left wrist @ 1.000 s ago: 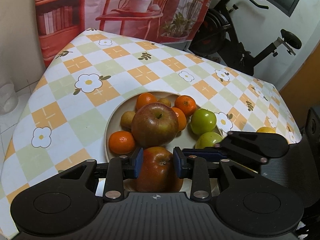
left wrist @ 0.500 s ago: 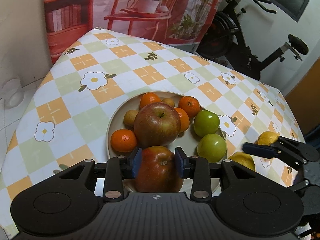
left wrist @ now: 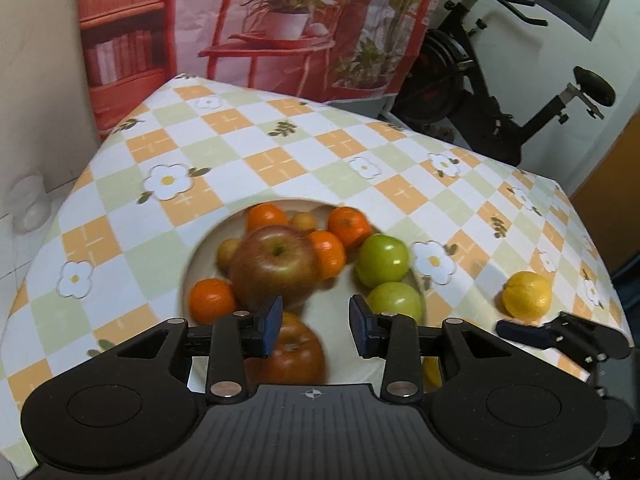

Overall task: Organize fruits
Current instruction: 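Grasp a yellow grapefruit with the right tool while the left tool grasps another grapefruit, then carry both held grapefruits toward the plate, then lower both grapefruits onto the plate and open both tools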

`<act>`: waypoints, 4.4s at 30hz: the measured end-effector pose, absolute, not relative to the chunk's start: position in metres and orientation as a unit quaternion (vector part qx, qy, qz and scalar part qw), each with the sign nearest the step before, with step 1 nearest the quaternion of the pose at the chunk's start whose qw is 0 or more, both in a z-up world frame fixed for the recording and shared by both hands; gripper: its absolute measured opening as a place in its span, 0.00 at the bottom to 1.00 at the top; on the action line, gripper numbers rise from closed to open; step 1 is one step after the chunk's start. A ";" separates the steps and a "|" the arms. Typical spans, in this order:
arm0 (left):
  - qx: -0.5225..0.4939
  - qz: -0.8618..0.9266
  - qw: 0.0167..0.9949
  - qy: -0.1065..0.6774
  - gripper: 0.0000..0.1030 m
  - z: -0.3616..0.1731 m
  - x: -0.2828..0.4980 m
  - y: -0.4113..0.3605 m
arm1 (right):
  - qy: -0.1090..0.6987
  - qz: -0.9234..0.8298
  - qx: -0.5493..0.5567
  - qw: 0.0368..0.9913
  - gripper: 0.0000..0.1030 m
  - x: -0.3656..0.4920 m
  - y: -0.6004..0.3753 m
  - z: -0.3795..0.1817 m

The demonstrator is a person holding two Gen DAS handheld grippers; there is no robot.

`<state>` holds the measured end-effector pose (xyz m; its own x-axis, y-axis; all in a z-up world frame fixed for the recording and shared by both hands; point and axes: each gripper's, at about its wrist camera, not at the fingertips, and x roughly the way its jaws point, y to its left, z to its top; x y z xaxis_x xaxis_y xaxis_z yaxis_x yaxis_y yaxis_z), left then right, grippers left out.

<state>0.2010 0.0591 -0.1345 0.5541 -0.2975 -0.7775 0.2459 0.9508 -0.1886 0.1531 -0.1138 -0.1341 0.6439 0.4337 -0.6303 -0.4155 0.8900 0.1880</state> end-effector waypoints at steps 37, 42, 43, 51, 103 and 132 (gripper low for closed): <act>-0.039 -0.242 0.847 0.472 0.39 -0.163 0.181 -0.025 | 0.349 0.265 -0.012 0.899 0.46 0.155 -0.107 -0.167; -0.032 -0.244 0.849 0.468 0.39 -0.164 0.178 -0.027 | 0.349 0.265 -0.008 0.899 0.46 0.155 -0.108 -0.168; -0.031 -0.244 0.849 0.468 0.39 -0.164 0.178 -0.027 | 0.349 0.265 -0.008 0.899 0.46 0.154 -0.108 -0.168; -0.032 -0.245 0.848 0.468 0.42 -0.165 0.177 -0.027 | 0.349 0.265 -0.006 0.899 0.46 0.154 -0.108 -0.168; -0.075 -0.200 0.865 0.453 0.42 -0.141 0.184 0.055 | 0.386 0.338 -0.043 0.857 0.46 0.204 -0.027 -0.134; -0.059 -0.195 0.861 0.467 0.38 -0.153 0.189 0.048 | 0.383 0.315 -0.012 0.868 0.47 0.186 -0.058 -0.131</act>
<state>0.1892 0.0478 -0.1529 0.4880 -0.3915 -0.7801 0.2810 0.9166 -0.2843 0.1859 -0.0576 -0.1308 0.5087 0.5380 -0.6721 -0.5557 0.8015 0.2209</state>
